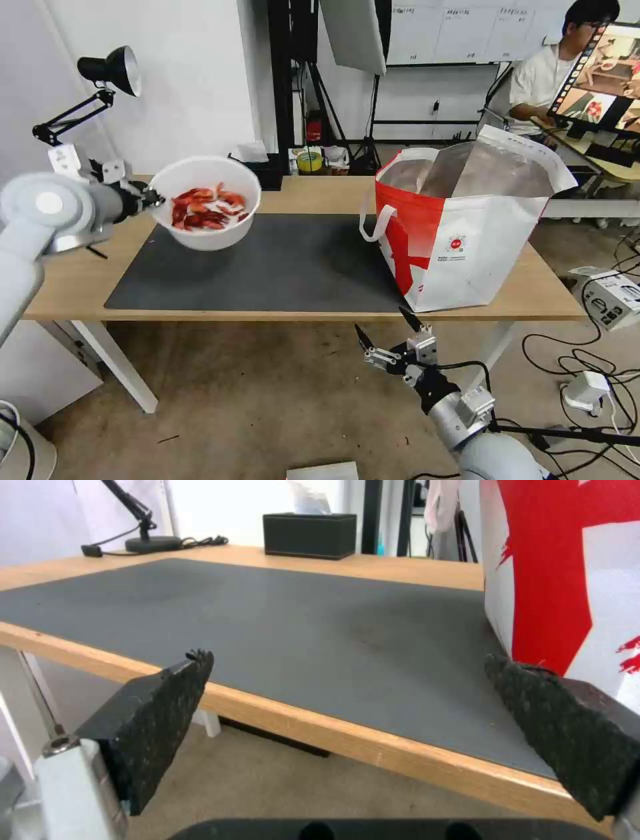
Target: Pick up the trash from the table and place it into the takeout bag.
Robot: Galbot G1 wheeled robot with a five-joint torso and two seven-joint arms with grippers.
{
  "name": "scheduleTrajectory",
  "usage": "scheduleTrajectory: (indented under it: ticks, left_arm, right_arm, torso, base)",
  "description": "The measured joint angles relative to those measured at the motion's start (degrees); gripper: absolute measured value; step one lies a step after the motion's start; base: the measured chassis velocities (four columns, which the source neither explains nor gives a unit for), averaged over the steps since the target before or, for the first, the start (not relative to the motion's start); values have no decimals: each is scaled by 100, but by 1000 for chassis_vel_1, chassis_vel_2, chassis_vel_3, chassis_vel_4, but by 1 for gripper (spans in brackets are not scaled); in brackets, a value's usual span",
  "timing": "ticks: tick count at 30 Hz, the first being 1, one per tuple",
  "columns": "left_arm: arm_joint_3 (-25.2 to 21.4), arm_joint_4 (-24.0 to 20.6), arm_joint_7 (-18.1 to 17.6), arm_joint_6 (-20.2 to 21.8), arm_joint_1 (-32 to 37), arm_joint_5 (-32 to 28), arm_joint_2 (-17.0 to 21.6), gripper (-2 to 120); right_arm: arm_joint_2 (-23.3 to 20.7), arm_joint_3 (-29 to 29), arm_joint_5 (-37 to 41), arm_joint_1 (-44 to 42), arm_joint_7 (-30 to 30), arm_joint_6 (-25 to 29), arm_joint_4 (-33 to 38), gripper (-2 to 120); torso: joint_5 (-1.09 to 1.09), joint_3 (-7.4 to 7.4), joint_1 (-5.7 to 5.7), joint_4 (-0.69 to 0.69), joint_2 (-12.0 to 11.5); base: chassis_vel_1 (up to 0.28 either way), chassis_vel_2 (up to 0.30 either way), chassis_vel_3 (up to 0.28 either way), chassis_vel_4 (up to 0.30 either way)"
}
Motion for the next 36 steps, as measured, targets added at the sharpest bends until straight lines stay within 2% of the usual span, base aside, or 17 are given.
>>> scheduleTrajectory:
  ticks: [7,12,21,28,31,36]
  left_arm:
    - [450,14,-200,0,-644,-267,-334,0]
    - [797,148,-369,0,-1087,-493,-590,0]
    - [1281,443,-459,0,-1698,-611,-937,0]
    - [1689,771,-556,0,-2327,-639,-1446,0]
    - [1875,1008,-705,0,-2748,-698,-1834,0]
    - [2106,1201,-738,-1,-3040,-714,-2062,0]
  right_arm:
    - [0,0,0,0,0,0,0,100]
    - [0,0,0,0,0,0,0,100]
    - [0,0,0,0,0,0,0,100]
    - [0,0,0,0,0,0,0,100]
    - [0,0,0,0,0,0,0,100]
    - [0,0,0,0,0,0,0,100]
  torso:
    - [0,0,0,0,0]
    - [1,0,0,0,0]
    - [0,1,0,1,0]
    - [0,1,0,0,0]
    - [0,1,0,0,0]
    - [1,1,1,-1,0]
  base:
    - [0,0,0,0]
    - [0,0,0,0]
    - [0,0,0,0]
    - [0,0,0,0]
    - [0,0,0,0]
    - [0,0,0,0]
